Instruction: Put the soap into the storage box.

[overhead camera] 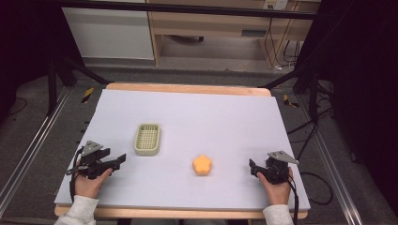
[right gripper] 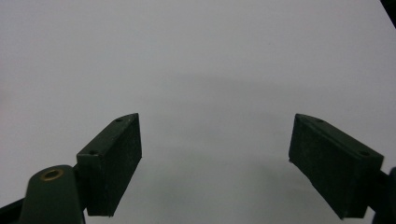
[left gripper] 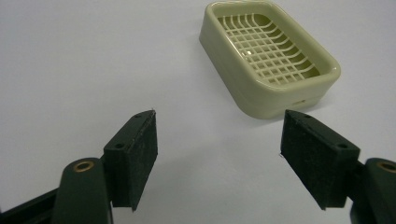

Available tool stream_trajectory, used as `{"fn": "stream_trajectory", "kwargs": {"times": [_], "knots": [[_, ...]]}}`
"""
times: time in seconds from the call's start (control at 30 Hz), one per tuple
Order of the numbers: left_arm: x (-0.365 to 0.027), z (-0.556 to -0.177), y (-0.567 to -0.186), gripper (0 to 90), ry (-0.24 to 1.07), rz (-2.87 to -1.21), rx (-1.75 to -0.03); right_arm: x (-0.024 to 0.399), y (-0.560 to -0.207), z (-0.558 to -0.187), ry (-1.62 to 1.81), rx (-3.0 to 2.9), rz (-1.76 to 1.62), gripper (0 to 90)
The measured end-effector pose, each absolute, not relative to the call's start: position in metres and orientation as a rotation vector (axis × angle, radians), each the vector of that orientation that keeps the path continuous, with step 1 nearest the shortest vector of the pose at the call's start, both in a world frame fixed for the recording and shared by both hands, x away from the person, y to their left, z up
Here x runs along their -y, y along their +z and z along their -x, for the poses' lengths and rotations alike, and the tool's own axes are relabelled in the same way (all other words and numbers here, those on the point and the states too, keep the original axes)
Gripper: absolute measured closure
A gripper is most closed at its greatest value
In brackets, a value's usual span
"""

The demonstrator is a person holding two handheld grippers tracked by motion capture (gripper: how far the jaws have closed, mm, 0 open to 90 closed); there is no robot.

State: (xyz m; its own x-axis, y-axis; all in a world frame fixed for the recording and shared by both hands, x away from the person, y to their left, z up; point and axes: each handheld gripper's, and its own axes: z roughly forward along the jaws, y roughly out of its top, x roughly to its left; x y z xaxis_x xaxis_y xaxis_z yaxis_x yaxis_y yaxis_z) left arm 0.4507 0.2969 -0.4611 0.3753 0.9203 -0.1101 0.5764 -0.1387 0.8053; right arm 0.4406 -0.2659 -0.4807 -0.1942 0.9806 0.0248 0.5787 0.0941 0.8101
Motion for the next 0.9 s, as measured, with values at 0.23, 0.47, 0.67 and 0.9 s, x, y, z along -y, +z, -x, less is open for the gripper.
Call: {"fn": "stream_trajectory", "kwargs": {"times": [0.23,0.47,0.67,0.9], "knots": [[-0.289,-0.448,-0.458,27.6,0.534,-1.825,-1.280,0.264,-0.480,-0.439,0.977,-1.820,-1.511,17.2],[-0.280,-0.447,-0.456,29.3,0.522,-1.844,-1.246,0.262,-0.480,-0.439,0.992,-1.815,-1.497,17.1],[-0.273,-0.446,-0.455,29.4,0.514,-1.858,-1.228,0.262,-0.480,-0.438,0.997,-1.814,-1.491,16.8],[-0.267,-0.446,-0.453,28.9,0.508,-1.886,-1.204,0.262,-0.480,-0.439,0.997,-1.811,-1.484,16.7]]}}
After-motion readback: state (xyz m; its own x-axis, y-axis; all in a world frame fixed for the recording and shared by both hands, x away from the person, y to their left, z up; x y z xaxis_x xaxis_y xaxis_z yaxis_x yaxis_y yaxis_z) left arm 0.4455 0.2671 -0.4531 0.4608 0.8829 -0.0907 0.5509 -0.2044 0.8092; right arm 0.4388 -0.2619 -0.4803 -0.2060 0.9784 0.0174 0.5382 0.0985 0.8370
